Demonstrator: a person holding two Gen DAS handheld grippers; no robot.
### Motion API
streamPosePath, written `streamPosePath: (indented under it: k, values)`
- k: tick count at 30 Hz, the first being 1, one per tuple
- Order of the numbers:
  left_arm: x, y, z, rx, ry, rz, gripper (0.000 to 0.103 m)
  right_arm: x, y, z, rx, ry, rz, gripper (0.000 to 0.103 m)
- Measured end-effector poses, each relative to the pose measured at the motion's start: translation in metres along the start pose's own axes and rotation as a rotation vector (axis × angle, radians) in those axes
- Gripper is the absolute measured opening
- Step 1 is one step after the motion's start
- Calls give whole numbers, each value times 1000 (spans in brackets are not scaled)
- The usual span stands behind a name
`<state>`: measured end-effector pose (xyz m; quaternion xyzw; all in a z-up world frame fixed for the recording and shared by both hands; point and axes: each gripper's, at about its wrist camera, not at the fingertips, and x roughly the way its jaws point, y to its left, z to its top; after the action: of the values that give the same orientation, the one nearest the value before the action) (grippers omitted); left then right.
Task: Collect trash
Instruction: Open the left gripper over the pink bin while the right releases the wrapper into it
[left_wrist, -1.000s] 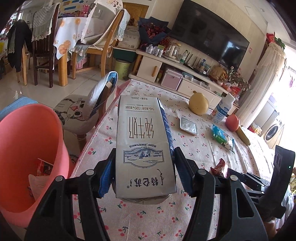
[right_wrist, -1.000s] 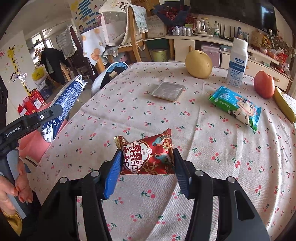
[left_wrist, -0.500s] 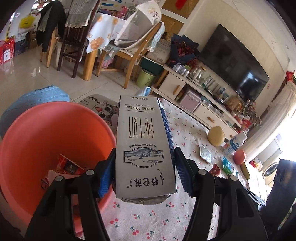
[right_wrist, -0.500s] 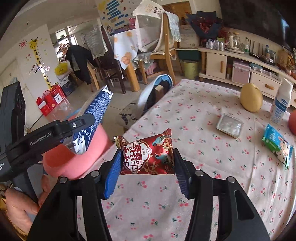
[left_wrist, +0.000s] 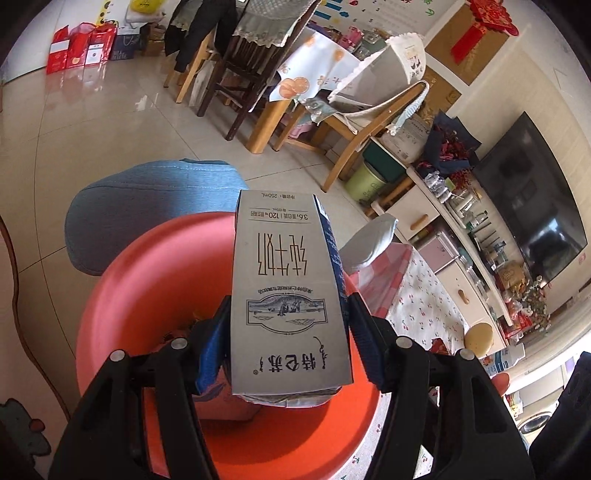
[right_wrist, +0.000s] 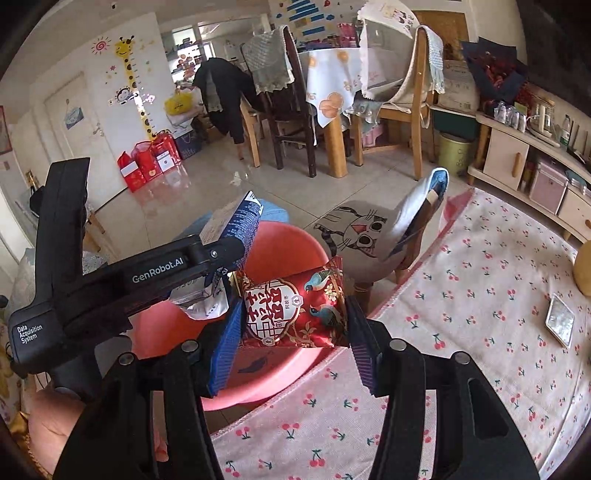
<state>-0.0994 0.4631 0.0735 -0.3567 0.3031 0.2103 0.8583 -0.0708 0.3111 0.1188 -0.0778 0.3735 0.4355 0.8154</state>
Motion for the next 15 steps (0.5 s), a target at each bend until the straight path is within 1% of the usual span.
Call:
streamPosePath:
  k: [2,4,5,6,7,8,9,11,12,13,14,15]
  values:
    - [1,7,3,-20,4,9,62,14,11,2,-31,19,4,55]
    - [3,14,5,-42,11,15,63,18,13,2,-38,30,12,58]
    - [3,16,6,-50,13,24,63,24,16,0,-48,46,24,61]
    - [3,20,6,-56,12,32,65,24,16,0,-48,46,24,71]
    - [3,22,7,-60,10,37,67,25,17,-1,-49,43,14,76]
    - [3,23,8,-64,7,43,73,24,17,-3,-46,34,9,81]
    - [4,25,11,-67,2,51,76,24,17,-3,-46,34,9,82]
    - [2,26,10,-74,-6,63,76,18,11,-7,-34,20,-24,82]
    - [1,26,10,-75,-10,65,76,18,11,-7,-34,20,-24,83]
    - [1,25,10,-71,-14,75,78,11,5,-12,-11,1,-42,84]
    - [0,23,9,-63,-20,84,82,5,1,-14,2,-9,-52,88]
    - [0,20,9,-54,-29,89,82,1,-3,-16,17,-19,-61,89]
